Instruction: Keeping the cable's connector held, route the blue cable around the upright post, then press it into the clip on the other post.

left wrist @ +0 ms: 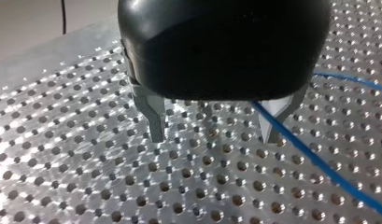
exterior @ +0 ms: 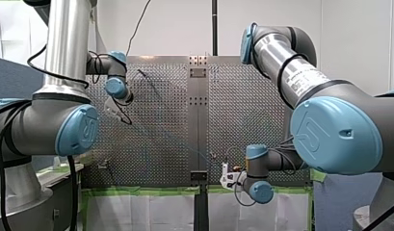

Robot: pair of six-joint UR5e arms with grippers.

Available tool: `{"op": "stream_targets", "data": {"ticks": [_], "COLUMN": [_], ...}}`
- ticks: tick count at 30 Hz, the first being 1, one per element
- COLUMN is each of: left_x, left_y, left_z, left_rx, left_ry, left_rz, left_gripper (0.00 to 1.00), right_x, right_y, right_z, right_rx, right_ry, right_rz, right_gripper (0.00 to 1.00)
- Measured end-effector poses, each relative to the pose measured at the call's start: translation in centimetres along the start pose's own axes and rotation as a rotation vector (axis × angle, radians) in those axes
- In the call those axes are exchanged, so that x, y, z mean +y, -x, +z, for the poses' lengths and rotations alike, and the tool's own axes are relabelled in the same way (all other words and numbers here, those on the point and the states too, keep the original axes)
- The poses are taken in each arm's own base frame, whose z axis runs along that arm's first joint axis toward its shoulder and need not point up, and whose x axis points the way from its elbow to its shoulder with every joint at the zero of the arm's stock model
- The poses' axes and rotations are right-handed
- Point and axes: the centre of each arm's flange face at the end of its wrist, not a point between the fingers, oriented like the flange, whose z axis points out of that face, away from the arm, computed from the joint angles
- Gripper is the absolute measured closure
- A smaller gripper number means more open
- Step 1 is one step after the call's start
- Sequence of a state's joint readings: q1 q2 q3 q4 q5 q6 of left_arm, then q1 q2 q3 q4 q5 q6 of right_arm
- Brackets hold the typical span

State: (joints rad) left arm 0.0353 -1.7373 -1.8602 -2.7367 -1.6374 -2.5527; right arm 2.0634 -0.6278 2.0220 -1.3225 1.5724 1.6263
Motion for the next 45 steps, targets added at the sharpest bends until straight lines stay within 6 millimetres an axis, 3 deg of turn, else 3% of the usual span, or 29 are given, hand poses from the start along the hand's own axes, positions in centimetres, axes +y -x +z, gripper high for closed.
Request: {"op": "stream_targets", "data": {"ticks": [11, 18, 35, 45], "left_x": [-0.9, -0.7, -1.8, -3.7], "left_y": [1.3, 1.1, 1.6, 2.7], "left_z": [-1.6, -2.3, -5.9, -8.5], "left_rx": [-0.038, -0.019, 0.023, 0.046], "left_ry": [0.011, 0.006, -0.040, -0.076], "left_rz": [0.004, 0.010, 0.046, 0.072], "left_gripper": [0.00, 0.00, 0.00, 0.00], "right_x": [0.0, 0.0, 0.0, 0.0], "right_y": [0.0, 0.0, 0.0, 0.0], "right_z": [0.0, 0.0, 0.0, 0.0], "right_rx": [-0.001, 0.000, 0.001, 0.001], "right_ry": [0.001, 0.000, 0.001, 0.001], "right_rz": [0.000, 0.000, 0.000, 0.000], "right_gripper": [1.00, 1.00, 1.00, 1.00]}}
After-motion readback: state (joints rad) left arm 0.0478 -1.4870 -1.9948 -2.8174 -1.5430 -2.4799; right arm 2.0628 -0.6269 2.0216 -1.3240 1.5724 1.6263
